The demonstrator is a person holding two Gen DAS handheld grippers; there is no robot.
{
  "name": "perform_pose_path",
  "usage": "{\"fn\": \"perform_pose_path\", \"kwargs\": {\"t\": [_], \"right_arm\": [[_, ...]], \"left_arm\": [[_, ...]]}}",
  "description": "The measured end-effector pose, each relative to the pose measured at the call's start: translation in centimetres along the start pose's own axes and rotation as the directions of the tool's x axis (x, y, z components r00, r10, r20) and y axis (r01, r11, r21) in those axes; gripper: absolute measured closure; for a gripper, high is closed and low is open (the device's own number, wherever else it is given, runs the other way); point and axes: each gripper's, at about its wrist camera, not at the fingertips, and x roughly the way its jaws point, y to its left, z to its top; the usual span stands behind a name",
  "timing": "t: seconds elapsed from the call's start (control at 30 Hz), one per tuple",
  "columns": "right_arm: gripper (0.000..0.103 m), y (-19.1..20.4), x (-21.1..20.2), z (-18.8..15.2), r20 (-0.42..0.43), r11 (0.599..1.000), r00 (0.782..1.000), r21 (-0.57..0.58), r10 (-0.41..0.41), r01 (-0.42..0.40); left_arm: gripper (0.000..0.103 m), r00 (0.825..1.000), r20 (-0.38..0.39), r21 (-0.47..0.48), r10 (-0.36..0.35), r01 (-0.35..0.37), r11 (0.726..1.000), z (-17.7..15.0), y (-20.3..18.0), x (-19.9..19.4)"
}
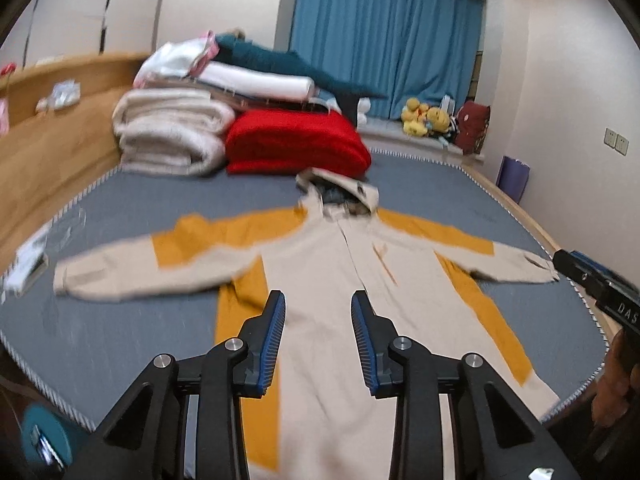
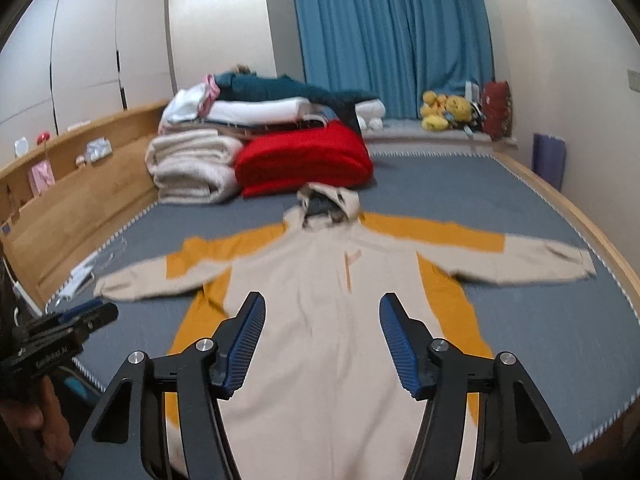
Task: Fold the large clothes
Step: 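Grasp the sleeve cuff with the left tool and lift it across the jacket body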
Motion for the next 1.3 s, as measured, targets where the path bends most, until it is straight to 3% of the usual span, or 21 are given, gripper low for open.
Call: {"fn": "perform_pose_path", "kwargs": {"t": [0.17, 0.27, 0.37, 0.5, 0.6, 0.7, 0.83, 1.0, 1.13, 1.3], "right_arm": [[0.042, 0.5, 4.3, 5.7, 0.054, 0.999, 0.999, -0.044, 0.009, -0.007], [0.036, 0.9, 7.1, 8.9, 0.095, 0.999, 0.996, -0.046, 0.002, 0.002], [0.024, 1.5, 9.8, 11.2, 0.139, 0.998, 0.990, -0.067, -0.011, 0.021], [0.024, 2.1, 14.0, 12.8, 0.148, 0.995, 0.989, -0.092, -0.030, 0.044], [0.023, 1.9, 16.6, 11.9, 0.132, 0.996, 0.991, -0.091, -0.014, 0.026], [0.022, 1.6, 19.9, 10.5, 0.037, 0.994, 0.998, -0.103, 0.047, -0.043], [0.002, 1.8, 22.1, 10.1, 0.004, 0.988, 0.997, -0.134, 0.083, -0.082], [0.001, 1.9, 24.9, 9.5, -0.030, 0.984, 0.997, -0.162, 0.078, -0.081], [0.001, 1.6, 27.0, 9.1, -0.067, 0.986, 0.995, -0.143, 0.079, -0.088], [0.002, 1.6, 29.0, 8.1, -0.125, 0.984, 0.989, -0.144, 0.083, -0.101]], "left_arm": [[0.071, 0.999, 0.039, 0.077, -0.006, 0.003, 0.997, 4.3, 3.5, 4.1], [0.069, 1.000, 0.013, 0.049, -0.012, 0.011, 0.999, 5.7, 6.6, 7.4], [0.069, 0.999, -0.031, -0.006, 0.009, -0.009, 1.000, 5.7, 10.1, 10.9], [0.069, 0.992, -0.118, -0.085, 0.039, -0.049, 0.995, 4.4, 15.5, 15.6], [0.069, 0.978, -0.187, -0.131, 0.091, -0.117, 0.984, 2.9, 20.2, 18.7], [0.069, 0.957, -0.252, -0.226, 0.145, -0.204, 0.952, 0.6, 25.5, 20.5], [0.069, 0.922, -0.321, -0.291, 0.215, -0.312, 0.905, -2.0, 32.3, 21.8], [0.069, 0.891, -0.362, -0.387, 0.275, -0.412, 0.825, -4.8, 40.1, 21.1], [0.065, 0.875, -0.392, -0.459, 0.283, -0.453, 0.764, -6.9, 45.2, 20.8], [0.064, 0.877, -0.402, -0.570, 0.262, -0.464, 0.678, -8.9, 49.8, 20.8]]}}
